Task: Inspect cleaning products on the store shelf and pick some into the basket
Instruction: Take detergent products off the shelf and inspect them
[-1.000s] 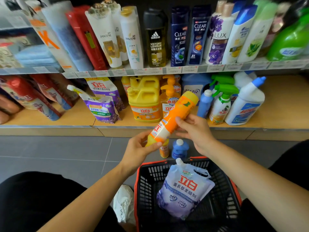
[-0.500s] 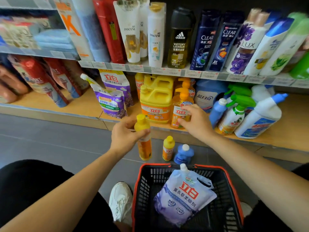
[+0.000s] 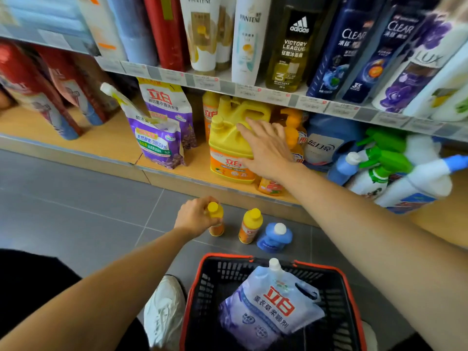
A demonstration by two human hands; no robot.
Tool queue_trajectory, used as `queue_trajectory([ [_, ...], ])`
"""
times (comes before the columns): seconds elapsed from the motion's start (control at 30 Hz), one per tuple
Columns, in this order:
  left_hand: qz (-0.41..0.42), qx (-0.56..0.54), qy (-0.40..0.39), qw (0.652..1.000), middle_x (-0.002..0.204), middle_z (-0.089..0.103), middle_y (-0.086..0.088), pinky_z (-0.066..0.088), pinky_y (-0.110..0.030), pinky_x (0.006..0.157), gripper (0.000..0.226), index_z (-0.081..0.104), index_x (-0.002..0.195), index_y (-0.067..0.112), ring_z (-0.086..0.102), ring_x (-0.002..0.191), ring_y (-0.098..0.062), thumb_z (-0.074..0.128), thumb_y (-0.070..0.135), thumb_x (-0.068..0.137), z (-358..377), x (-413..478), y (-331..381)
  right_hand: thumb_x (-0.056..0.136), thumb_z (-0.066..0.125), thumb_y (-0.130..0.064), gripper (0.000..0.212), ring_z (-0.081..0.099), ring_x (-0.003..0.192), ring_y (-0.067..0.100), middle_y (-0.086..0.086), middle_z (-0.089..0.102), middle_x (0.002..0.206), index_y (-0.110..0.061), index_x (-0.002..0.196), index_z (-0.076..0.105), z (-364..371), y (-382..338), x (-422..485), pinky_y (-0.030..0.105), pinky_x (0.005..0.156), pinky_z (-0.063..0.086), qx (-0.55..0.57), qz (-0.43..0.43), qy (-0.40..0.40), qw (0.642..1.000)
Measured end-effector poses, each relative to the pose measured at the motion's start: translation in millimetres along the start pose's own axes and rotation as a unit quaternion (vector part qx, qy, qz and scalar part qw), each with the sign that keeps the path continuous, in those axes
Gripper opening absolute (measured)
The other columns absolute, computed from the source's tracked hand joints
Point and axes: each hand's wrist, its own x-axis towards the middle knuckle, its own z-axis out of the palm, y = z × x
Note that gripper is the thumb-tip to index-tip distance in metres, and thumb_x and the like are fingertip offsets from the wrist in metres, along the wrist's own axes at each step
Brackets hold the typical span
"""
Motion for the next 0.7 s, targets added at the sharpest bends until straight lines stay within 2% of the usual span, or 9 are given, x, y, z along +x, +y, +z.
queue_trajectory([
  [0.1, -0.004, -0.020, 0.001, 1.000, 0.100, 0.074, 0.003, 0.055, -0.039, 0.081, 0.047, 0.065, 0.111, 0.038, 0.067, 0.096, -0.025, 0.086, 0.047, 0.070, 7.0, 3.7, -5.4, 0.082, 0.069, -0.054, 0.087, 0.032, 0.141, 0.030, 0.002, 0.030, 0.158, -0.033, 0.154, 0.026, 12.4, -7.1, 3.8, 0.050, 0.110, 0.023, -0.014, 0.023, 0.033, 0.999],
  [0.23, 0.002, -0.033, -0.041, 0.999, 0.108, 0.070, 0.010, 0.054, -0.039, 0.087, 0.049, 0.062, 0.116, 0.039, 0.064, 0.103, -0.018, 0.082, 0.051, 0.073, 7.4, 5.9, -12.6, 0.078, 0.071, -0.055, 0.083, 0.041, 0.132, 0.028, 0.001, 0.041, 0.152, -0.033, 0.151, 0.035, 22.6, -5.9, 1.1, 0.046, 0.105, 0.024, -0.021, 0.022, 0.102, 0.994],
  [0.33, 0.013, -0.066, -0.079, 0.995, 0.117, 0.068, 0.011, 0.051, -0.038, 0.095, 0.061, 0.060, 0.127, 0.039, 0.062, 0.109, -0.015, 0.059, 0.067, 0.072, -7.4, 4.5, -16.6, 0.078, 0.072, -0.053, 0.077, 0.046, 0.127, 0.026, -0.002, 0.047, 0.147, -0.035, 0.146, 0.042, 26.4, -5.2, 4.5, 0.044, 0.102, 0.025, -0.002, 0.031, 0.134, 0.990],
  [0.4, 0.019, -0.105, -0.045, 0.993, 0.119, 0.070, 0.006, 0.051, -0.038, 0.097, 0.063, 0.063, 0.131, 0.031, 0.064, 0.109, -0.014, 0.049, 0.064, 0.079, -20.2, 8.8, -13.4, 0.078, 0.073, -0.054, 0.070, 0.048, 0.122, 0.026, -0.004, 0.052, 0.141, -0.036, 0.141, 0.048, 28.2, -8.3, 8.0, 0.043, 0.100, 0.027, 0.012, 0.049, 0.153, 0.987],
  [0.53, 0.004, -0.181, 0.096, 0.979, 0.107, 0.072, 0.002, 0.051, -0.032, 0.088, 0.025, 0.072, 0.115, 0.020, 0.064, 0.098, -0.015, 0.058, 0.034, 0.099, -47.6, 49.8, 6.5, 0.078, 0.073, -0.057, 0.064, 0.052, 0.109, 0.028, 0.000, 0.057, 0.128, -0.036, 0.135, 0.054, 28.7, -16.3, 15.4, 0.045, 0.096, 0.030, 0.004, 0.095, 0.168, 0.981],
  [0.6, 0.011, -0.236, 0.126, 0.963, 0.106, 0.069, 0.004, 0.051, -0.032, 0.091, 0.024, 0.071, 0.117, 0.017, 0.063, 0.102, -0.014, 0.059, 0.028, 0.100, -60.6, 78.6, 19.9, 0.079, 0.070, -0.061, 0.064, 0.052, 0.107, 0.029, 0.003, 0.056, 0.125, -0.037, 0.136, 0.054, 28.4, -17.9, 16.6, 0.045, 0.096, 0.030, -0.009, 0.111, 0.161, 0.981],
  [0.7, 0.018, -0.332, 0.124, 0.935, 0.120, 0.065, 0.007, 0.050, -0.030, 0.102, 0.036, 0.062, 0.134, 0.019, 0.059, 0.109, -0.006, 0.060, 0.031, 0.100, -74.2, 117.7, 32.2, 0.080, 0.068, -0.064, 0.065, 0.051, 0.106, 0.029, 0.006, 0.055, 0.121, -0.037, 0.137, 0.053, 28.8, -18.8, 16.2, 0.045, 0.094, 0.029, -0.029, 0.128, 0.160, 0.978],
])
